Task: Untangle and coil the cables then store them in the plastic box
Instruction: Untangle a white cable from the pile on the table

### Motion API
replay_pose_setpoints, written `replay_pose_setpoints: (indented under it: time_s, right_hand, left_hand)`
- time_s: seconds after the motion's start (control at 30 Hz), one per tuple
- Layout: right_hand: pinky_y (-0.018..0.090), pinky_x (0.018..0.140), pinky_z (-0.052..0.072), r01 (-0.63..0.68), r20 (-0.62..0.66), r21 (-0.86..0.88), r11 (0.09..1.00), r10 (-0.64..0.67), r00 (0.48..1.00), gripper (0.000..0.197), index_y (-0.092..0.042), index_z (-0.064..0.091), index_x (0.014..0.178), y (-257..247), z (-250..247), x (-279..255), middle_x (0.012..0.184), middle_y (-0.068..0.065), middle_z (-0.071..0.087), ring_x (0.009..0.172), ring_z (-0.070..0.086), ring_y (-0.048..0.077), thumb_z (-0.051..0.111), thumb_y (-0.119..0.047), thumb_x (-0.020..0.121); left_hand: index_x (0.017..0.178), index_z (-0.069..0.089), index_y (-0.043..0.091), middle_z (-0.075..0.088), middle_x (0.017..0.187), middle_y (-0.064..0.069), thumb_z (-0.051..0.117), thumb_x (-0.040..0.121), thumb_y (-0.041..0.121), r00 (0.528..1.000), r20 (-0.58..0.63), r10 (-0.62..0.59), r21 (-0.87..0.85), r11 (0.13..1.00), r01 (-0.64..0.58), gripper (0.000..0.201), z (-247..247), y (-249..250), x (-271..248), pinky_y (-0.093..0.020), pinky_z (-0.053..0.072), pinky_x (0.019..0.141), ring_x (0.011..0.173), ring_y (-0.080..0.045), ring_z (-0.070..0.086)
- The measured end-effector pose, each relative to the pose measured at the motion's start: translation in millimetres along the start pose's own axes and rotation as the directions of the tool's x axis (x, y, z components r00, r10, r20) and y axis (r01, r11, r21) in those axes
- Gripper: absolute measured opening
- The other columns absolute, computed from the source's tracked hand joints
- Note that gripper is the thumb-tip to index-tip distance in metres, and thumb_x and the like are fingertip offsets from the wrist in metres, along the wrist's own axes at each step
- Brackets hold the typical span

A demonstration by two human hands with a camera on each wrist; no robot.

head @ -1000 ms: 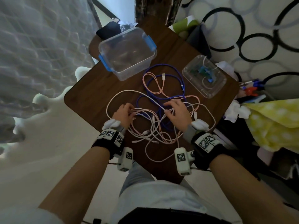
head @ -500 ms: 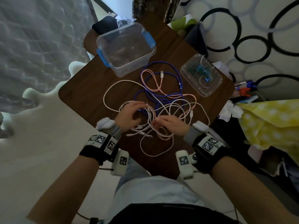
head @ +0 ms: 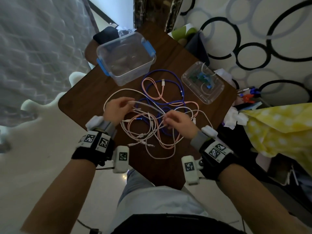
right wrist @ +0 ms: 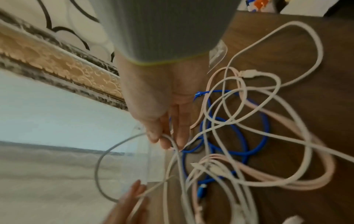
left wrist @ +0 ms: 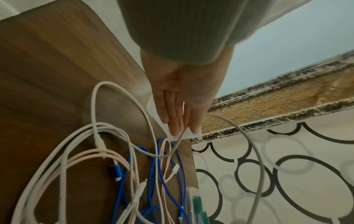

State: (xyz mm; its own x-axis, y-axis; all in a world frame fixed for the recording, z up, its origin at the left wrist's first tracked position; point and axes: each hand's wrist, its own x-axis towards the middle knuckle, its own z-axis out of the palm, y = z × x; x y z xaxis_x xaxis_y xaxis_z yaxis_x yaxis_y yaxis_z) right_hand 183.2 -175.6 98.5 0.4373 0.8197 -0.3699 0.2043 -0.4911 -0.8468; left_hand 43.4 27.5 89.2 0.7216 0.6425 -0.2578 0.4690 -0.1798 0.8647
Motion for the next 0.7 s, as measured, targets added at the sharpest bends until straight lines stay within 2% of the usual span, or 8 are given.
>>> replay_pose_setpoints:
  time_s: [0.1,0.2,0.3,0.37,0.43,0.53,0.6,0.7]
  right_hand:
    - [0.02,0.066,0.055,0.047,-0.225,0.274,0.961,0.017,0.974,0.015,-0.013,0.056,0.094,-16.3,-1.8,4.4,0.084,0.002,0.063,0.069,0.065,0.003,0.045,-0.003,0.095]
    - [0.017,0.064,0.054,0.098,-0.299,0.294,0.951,-0.006,0.954,0.014,-0.013,0.058,0.095,-32.8,-3.1,9.4,0.082,0.001,0.064,0.067,0.065,0.004,0.048,-0.003,0.094]
    - [0.019,0.067,0.055,0.088,-0.295,0.222,0.971,-0.019,0.955,0.016,-0.019,0.059,0.093,-39.9,-2.8,10.3,0.083,-0.003,0.065,0.072,0.064,0.007,0.05,-0.005,0.093]
    - [0.018,0.066,0.053,0.096,-0.309,0.173,0.98,-0.038,0.95,0.015,-0.018,0.059,0.095,-39.4,-2.2,10.2,0.083,-0.004,0.065,0.07,0.063,0.004,0.05,-0.006,0.093]
    - [0.016,0.065,0.05,0.105,-0.365,0.073,0.992,-0.071,0.928,0.015,-0.018,0.062,0.097,-37.1,-4.9,9.8,0.081,-0.005,0.066,0.067,0.062,0.0,0.051,-0.008,0.093]
    - [0.02,0.067,0.045,0.054,-0.458,-0.276,0.96,-0.181,0.871,0.017,-0.018,0.067,0.102,-27.3,-18.7,8.4,0.084,-0.003,0.07,0.071,0.061,0.005,0.054,-0.016,0.092]
    - [0.023,0.07,0.041,-0.018,-0.445,-0.387,0.922,-0.17,0.879,0.019,-0.02,0.068,0.104,-18.2,-28.3,6.9,0.091,-0.001,0.071,0.08,0.061,0.011,0.053,-0.019,0.092]
    - [0.032,0.076,0.05,-0.136,-0.408,-0.432,0.892,-0.059,0.911,0.016,-0.022,0.066,0.101,-6.2,-36.0,8.7,0.094,-0.001,0.071,0.085,0.065,0.018,0.052,-0.022,0.092]
  left_hand:
    - [0.11,0.06,0.023,0.063,0.102,0.005,0.065,0.084,0.026,0.998,0.05,0.046,0.068,0.997,-0.049,0.027,0.8,5.3,-8.3,-0.017,0.047,0.077,0.087,-0.005,0.061]
    - [0.102,0.059,0.026,0.063,0.099,0.003,0.062,0.086,0.027,0.996,0.059,0.07,0.069,0.995,-0.074,0.016,7.4,3.7,-16.7,-0.026,0.049,0.079,0.087,-0.009,0.06]
    - [0.101,0.058,0.027,0.062,0.089,0.01,0.057,0.089,0.027,0.993,0.112,0.041,0.012,0.999,-0.043,0.012,13.9,3.4,-28.6,-0.023,0.048,0.079,0.081,-0.002,0.058]
    - [0.106,0.057,0.026,0.06,0.089,0.015,0.058,0.089,0.027,0.977,0.212,0.022,0.027,0.999,-0.029,0.017,19.9,2.5,-36.6,-0.013,0.045,0.072,0.08,0.003,0.056]
    - [0.108,0.059,0.025,0.062,0.089,0.014,0.06,0.088,0.026,0.959,0.279,0.041,0.069,0.996,-0.063,0.02,25.6,-1.6,-41.0,-0.012,0.045,0.067,0.076,0.002,0.059]
    - [0.106,0.063,0.023,0.068,0.093,0.003,0.058,0.089,0.028,0.986,0.162,0.037,0.249,0.965,-0.077,0.019,31.4,-12.5,-36.9,-0.023,0.044,0.071,0.079,-0.009,0.062]
    - [0.107,0.063,0.02,0.068,0.1,0.001,0.059,0.088,0.028,0.996,0.081,0.026,0.387,0.921,-0.056,0.022,35.2,-17.1,-32.8,-0.023,0.043,0.073,0.085,-0.013,0.062]
    - [0.113,0.059,0.02,0.063,0.107,0.001,0.064,0.083,0.035,0.986,0.16,0.044,0.486,0.866,-0.118,0.034,43.6,-17.2,-27.0,-0.023,0.042,0.077,0.096,-0.015,0.059]
